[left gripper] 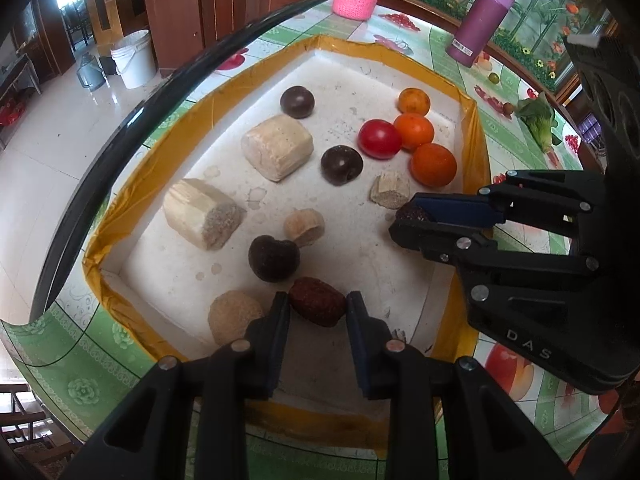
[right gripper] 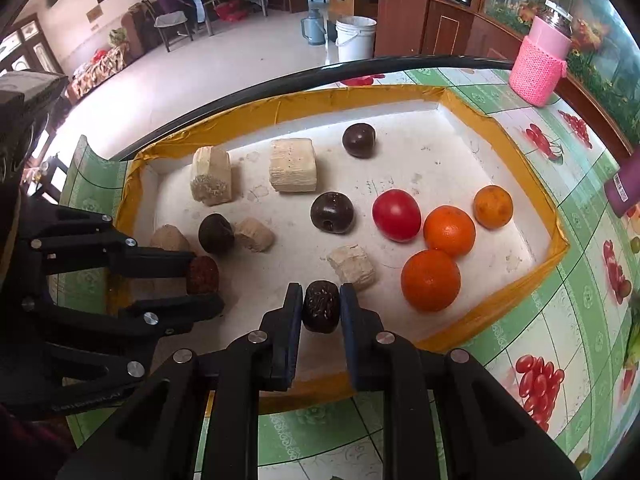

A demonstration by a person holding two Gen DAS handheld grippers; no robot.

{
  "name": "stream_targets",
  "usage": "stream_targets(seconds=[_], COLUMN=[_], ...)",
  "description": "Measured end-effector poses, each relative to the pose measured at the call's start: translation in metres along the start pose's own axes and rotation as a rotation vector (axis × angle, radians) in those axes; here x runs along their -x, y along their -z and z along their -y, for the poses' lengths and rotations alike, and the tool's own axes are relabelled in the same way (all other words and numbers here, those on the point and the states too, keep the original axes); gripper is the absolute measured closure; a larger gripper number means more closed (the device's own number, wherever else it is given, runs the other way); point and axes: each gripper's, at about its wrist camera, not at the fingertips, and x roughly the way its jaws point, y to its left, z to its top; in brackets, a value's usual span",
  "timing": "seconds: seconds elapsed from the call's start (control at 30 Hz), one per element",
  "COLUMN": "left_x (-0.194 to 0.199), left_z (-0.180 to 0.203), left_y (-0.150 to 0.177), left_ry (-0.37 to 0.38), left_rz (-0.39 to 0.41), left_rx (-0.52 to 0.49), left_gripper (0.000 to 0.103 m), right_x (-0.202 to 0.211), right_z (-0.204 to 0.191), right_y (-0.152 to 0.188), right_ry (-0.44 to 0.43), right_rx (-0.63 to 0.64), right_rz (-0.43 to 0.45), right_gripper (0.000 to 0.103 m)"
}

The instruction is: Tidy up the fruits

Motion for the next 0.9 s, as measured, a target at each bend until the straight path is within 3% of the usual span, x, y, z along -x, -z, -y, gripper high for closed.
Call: stream_targets(seconds=[0.23, 0.5, 0.67, 0.9], left_x=[-0.001, 0.002, 0.006, 0.026], left_z=[0.002, -0.001, 0.002, 0.001], left_y=[0.001, 0.001, 0.004, 0.02], left_ry=[-0.016, 0.04, 0.046, -0.021], left_rz=[0.01, 0.002, 0.017, 0.092], left_rx=[-0.018, -0.01, -0.029, -0.01], left_gripper=[0.071, 0.07, 0.048, 0.043], right_x=[-0.005, 0.014, 0.031, 0.064], right_z=[-0.003, -0.005, -0.011, -0.026], right_y=[-0.002, 0.005, 0.014, 0.034], right_ry=[0.024, 0.065, 0.11, 0.154], right_rx=[0.007, -0.043, -0.08, -0.162], right_rz=[-0.021, 0.003, 0.036, 0.073], right_gripper=[0.084, 0.079, 0.077, 0.073])
